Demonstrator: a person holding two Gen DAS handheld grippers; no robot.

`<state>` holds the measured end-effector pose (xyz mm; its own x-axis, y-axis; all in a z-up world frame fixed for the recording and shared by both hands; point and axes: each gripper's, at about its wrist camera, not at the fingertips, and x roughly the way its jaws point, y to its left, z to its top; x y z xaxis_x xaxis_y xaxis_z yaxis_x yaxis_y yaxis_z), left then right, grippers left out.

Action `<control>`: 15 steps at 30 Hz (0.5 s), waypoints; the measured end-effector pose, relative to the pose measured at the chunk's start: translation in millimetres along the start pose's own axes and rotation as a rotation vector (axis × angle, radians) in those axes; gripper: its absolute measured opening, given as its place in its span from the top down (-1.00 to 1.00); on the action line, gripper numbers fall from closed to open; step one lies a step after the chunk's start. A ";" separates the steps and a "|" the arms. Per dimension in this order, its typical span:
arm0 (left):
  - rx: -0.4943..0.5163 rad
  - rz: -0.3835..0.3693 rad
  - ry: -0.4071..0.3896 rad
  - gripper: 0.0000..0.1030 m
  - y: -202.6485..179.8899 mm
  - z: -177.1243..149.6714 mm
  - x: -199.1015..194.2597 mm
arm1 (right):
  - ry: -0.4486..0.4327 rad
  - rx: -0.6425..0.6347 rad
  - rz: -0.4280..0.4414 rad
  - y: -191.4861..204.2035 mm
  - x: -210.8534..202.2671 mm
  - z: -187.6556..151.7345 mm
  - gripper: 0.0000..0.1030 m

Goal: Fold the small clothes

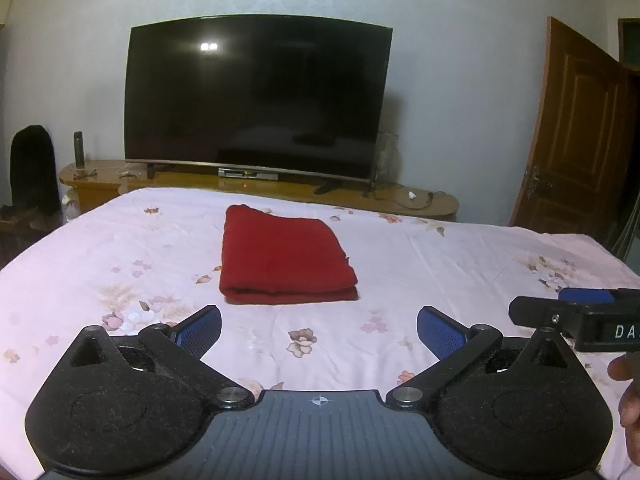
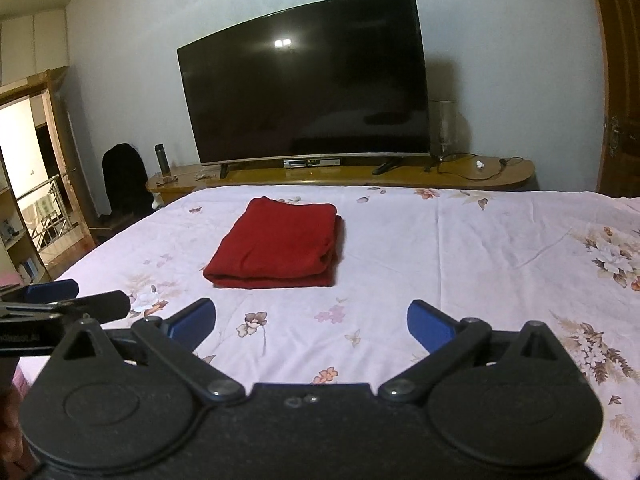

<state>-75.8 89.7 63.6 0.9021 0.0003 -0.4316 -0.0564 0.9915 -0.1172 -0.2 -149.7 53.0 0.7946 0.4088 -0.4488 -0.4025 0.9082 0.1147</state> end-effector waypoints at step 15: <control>0.011 -0.004 -0.001 -1.00 -10.1 3.6 7.4 | -0.006 -0.003 -0.007 -0.1 -2.8 -0.2 -0.98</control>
<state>-67.0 80.1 64.8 0.9028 -0.0040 -0.4301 -0.0478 0.9928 -0.1097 -2.4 -151.0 54.1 0.8001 0.4029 -0.4445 -0.3983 0.9108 0.1085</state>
